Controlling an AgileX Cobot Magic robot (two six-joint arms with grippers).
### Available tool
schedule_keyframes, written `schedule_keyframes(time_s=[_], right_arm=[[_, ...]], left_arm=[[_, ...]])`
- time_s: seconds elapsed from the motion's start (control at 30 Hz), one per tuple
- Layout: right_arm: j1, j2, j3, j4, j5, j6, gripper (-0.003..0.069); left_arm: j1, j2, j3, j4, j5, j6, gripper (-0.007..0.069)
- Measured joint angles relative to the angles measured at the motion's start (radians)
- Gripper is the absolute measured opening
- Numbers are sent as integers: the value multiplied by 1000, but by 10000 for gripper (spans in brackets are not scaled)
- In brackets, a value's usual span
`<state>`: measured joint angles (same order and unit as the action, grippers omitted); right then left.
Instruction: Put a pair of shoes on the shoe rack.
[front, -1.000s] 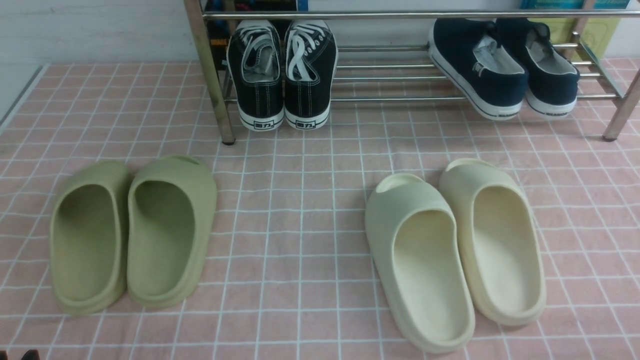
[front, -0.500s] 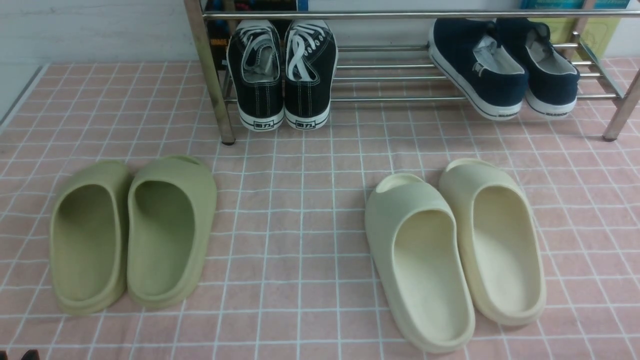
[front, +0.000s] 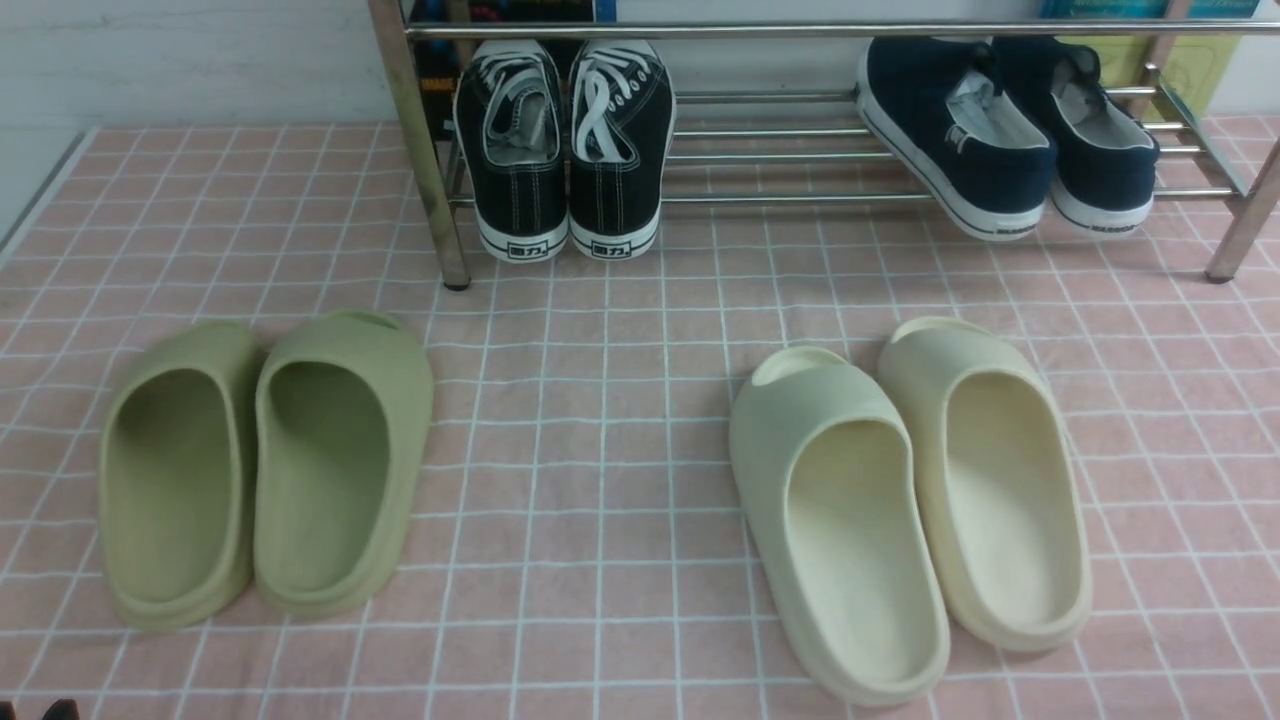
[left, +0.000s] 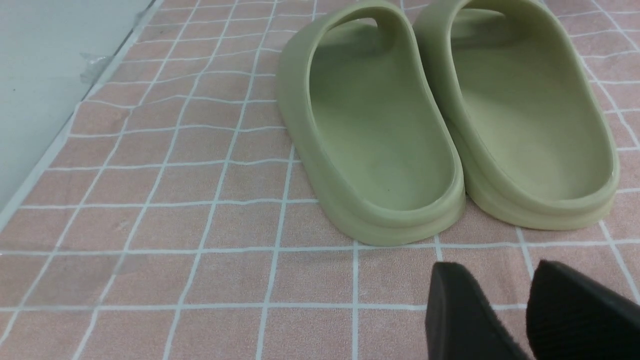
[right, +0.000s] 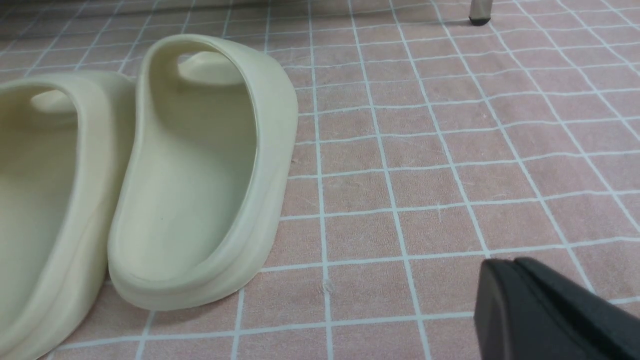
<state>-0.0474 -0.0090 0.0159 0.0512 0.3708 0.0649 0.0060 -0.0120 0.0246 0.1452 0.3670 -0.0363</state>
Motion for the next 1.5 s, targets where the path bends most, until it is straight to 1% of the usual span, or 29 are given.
schedule_keyframes(time_s=[1.5], right_arm=[[0,0,0,3,2,0,31]], left_arm=[[0,0,0,0,0,0,241]])
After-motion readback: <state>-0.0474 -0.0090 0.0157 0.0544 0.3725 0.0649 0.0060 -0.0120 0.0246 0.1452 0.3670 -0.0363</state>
